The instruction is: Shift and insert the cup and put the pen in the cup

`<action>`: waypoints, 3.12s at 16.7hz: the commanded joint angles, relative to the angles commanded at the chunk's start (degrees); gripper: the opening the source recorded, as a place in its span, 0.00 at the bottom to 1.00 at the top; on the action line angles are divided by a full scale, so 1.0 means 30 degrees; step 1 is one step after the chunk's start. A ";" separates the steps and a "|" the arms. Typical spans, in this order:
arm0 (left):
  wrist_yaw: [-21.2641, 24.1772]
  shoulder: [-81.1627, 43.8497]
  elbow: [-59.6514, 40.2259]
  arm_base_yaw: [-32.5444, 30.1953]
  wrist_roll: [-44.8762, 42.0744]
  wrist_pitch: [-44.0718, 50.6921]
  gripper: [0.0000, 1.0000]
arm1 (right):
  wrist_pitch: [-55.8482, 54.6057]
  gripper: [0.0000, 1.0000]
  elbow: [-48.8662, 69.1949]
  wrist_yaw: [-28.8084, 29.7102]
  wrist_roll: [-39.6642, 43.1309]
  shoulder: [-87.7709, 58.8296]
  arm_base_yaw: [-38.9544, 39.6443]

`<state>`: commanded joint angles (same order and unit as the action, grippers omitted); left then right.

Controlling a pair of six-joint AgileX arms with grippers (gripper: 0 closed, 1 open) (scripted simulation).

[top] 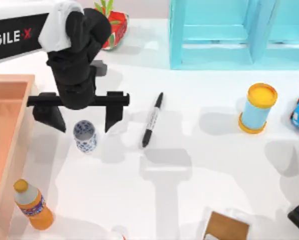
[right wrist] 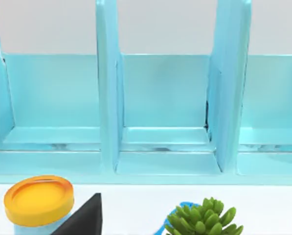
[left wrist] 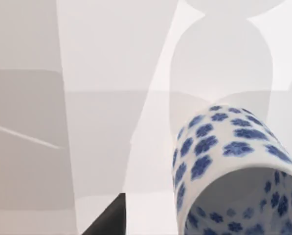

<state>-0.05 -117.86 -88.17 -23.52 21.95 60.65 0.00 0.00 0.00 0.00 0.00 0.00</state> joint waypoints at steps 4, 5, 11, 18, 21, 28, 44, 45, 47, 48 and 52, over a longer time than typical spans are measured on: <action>0.0000 0.0000 0.0000 0.0000 0.0000 0.0000 1.00 | 0.0000 1.00 0.0000 0.0000 0.0000 0.0000 0.0000; 0.0000 0.0000 0.0000 0.0000 0.0000 0.0000 1.00 | 0.0000 1.00 0.0000 0.0000 0.0000 0.0000 0.0000; 0.0006 -0.0258 -0.1388 -0.0031 0.0064 0.1335 1.00 | 0.0000 1.00 0.0000 0.0000 0.0000 0.0000 0.0000; 0.0018 -0.0551 -0.9597 -0.0126 0.0125 0.9313 1.00 | 0.0000 1.00 0.0000 0.0000 0.0000 0.0000 0.0000; 0.0004 -0.0406 -1.1627 -0.0107 0.0111 1.1304 1.00 | 0.0000 1.00 0.0000 0.0000 0.0000 0.0000 0.0000; -0.0149 -0.0670 -1.2111 -0.0303 0.0115 1.1389 1.00 | 0.0000 1.00 0.0000 0.0000 0.0000 0.0000 0.0000; -0.3321 -0.8132 -1.4506 -0.5506 0.0120 0.5842 1.00 | 0.0000 1.00 0.0000 0.0000 0.0000 0.0000 0.0000; -0.3335 -0.8188 -1.4213 -0.5475 0.0065 0.5449 1.00 | 0.0000 1.00 0.0000 0.0000 0.0000 0.0000 0.0000; -0.3351 -0.8387 -1.3344 -0.5365 -0.0075 0.4327 1.00 | 0.0000 1.00 0.0000 0.0000 0.0000 0.0000 0.0000; -0.3352 -0.8519 -1.2819 -0.5293 -0.0153 0.3653 1.00 | 0.0000 1.00 0.0000 0.0000 0.0000 0.0000 0.0000; -0.3328 -0.9099 -1.0662 -0.4990 -0.0459 0.0862 1.00 | 0.0000 1.00 0.0000 0.0000 0.0000 0.0000 0.0000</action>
<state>-10.04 -145.16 -120.16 -38.49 20.57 63.24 0.00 0.00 0.00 0.00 0.00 0.00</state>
